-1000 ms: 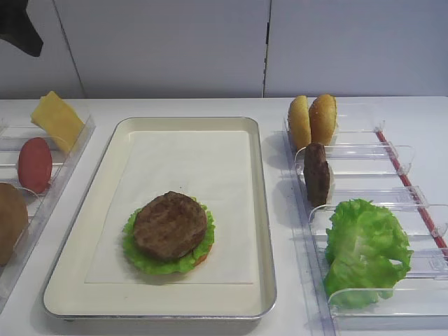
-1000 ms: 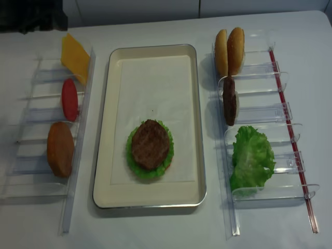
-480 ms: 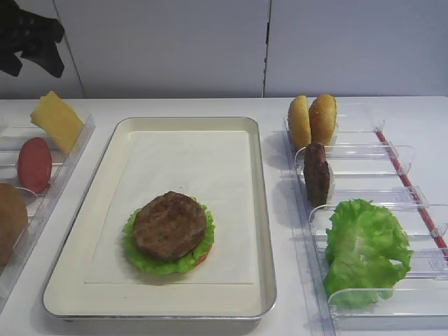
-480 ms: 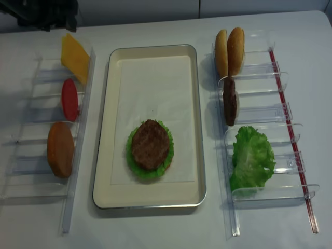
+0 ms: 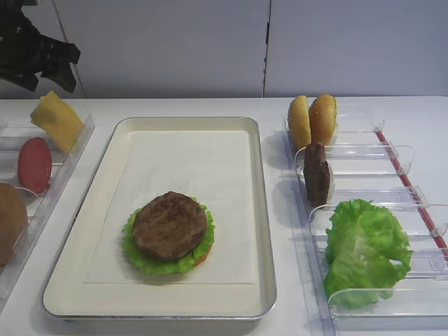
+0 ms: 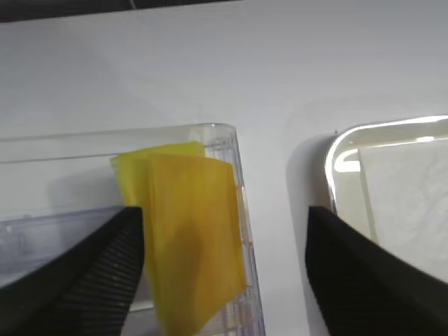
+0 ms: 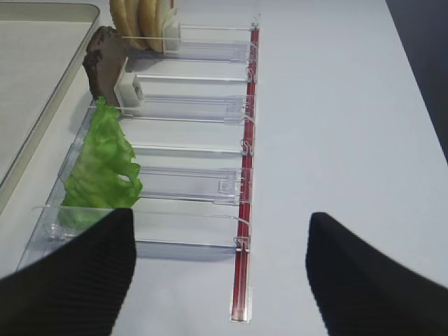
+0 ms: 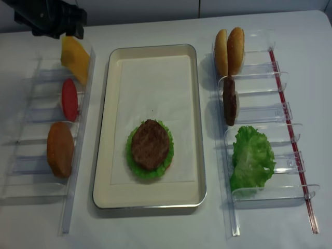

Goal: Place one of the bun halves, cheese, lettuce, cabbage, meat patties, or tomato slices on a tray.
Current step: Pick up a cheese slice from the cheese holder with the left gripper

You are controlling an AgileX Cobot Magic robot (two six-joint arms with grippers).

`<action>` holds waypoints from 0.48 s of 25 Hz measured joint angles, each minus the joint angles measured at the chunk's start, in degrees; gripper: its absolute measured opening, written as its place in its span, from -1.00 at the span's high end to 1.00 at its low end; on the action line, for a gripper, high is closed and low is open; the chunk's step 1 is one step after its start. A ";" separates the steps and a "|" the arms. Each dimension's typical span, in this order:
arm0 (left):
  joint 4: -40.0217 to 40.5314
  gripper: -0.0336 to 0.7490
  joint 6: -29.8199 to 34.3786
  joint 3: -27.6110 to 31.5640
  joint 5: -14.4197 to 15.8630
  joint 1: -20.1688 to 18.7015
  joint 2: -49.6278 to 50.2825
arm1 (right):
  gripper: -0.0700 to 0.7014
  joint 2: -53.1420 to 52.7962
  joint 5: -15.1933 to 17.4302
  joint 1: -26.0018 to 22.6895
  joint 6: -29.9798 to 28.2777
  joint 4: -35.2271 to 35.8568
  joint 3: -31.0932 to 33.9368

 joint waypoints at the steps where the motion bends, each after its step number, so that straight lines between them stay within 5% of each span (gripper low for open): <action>1: -0.13 -0.26 0.00 -0.10 -0.29 0.12 0.41 | -0.59 0.00 0.00 0.00 0.00 0.00 0.00; 12: -5.71 -0.26 2.85 -0.09 -1.70 2.81 1.95 | -0.59 0.00 0.00 0.00 0.14 0.00 0.00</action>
